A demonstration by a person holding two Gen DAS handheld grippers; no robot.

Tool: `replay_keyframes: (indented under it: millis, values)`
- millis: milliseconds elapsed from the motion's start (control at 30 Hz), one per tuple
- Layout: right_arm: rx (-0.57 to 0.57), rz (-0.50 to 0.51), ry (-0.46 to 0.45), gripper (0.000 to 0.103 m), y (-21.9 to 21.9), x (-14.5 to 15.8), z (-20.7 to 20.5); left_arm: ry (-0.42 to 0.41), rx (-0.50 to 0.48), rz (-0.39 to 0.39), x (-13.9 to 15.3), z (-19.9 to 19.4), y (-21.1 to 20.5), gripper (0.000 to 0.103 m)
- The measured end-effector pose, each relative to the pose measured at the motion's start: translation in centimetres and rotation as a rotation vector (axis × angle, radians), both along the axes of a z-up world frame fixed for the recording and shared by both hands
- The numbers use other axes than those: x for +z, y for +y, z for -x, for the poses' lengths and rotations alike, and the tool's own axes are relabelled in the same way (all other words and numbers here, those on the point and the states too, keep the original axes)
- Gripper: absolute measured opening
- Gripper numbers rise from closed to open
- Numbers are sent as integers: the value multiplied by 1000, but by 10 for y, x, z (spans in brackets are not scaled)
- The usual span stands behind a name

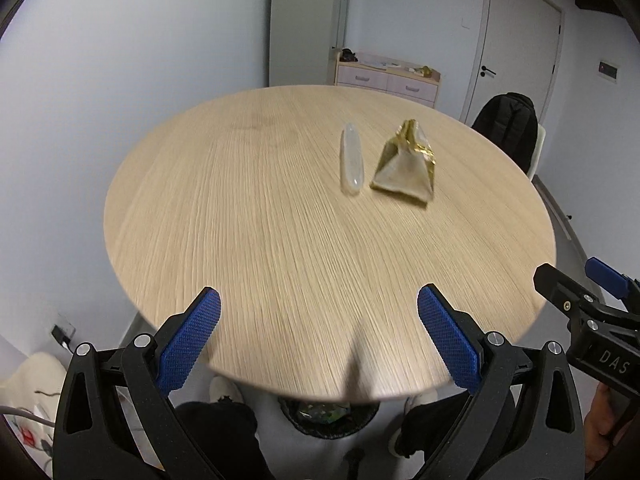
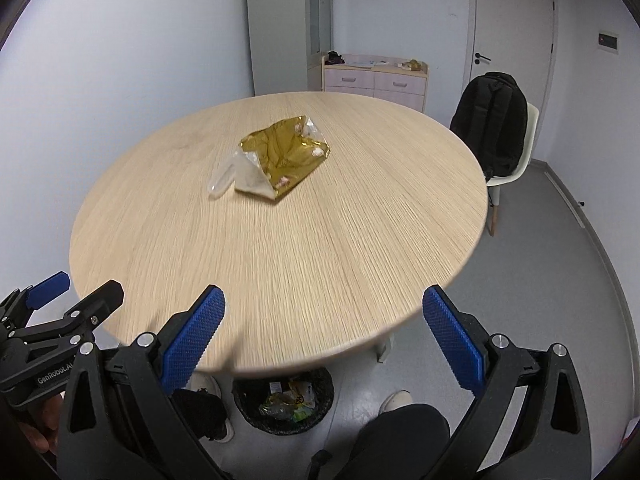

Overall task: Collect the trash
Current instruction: 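Grasp the clear plastic tube with the left tool while the right tool grasps the gold foil bag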

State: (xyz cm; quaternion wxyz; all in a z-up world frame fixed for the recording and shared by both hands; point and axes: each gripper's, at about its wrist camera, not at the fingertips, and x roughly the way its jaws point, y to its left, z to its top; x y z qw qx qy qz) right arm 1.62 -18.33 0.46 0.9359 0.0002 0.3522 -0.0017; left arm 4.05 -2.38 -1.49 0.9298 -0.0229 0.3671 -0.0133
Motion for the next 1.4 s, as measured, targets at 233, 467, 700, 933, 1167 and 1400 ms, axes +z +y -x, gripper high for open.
replay_keyframes:
  millis: [233,467,700,933,1167,1400]
  values:
    - [10,1,14,95,16,8,-40,0,20,-11,9,-35,11,97]
    - [10,5,7,95,32,20,-78,9,34,10,13,-69,29,97]
    - [-17,16,35,95,49,26,-137,19,47,8,14,-105,41,97]
    - [-28,13,120,87,60,16,-190,30,51,0,12,-129,45,97]
    - [-45,-2,163,76,66,2,-226,42,46,-25,7,-141,41,97]
    - [-46,20,234,6,66,-25,-248,59,24,-40,1,-156,31,97]
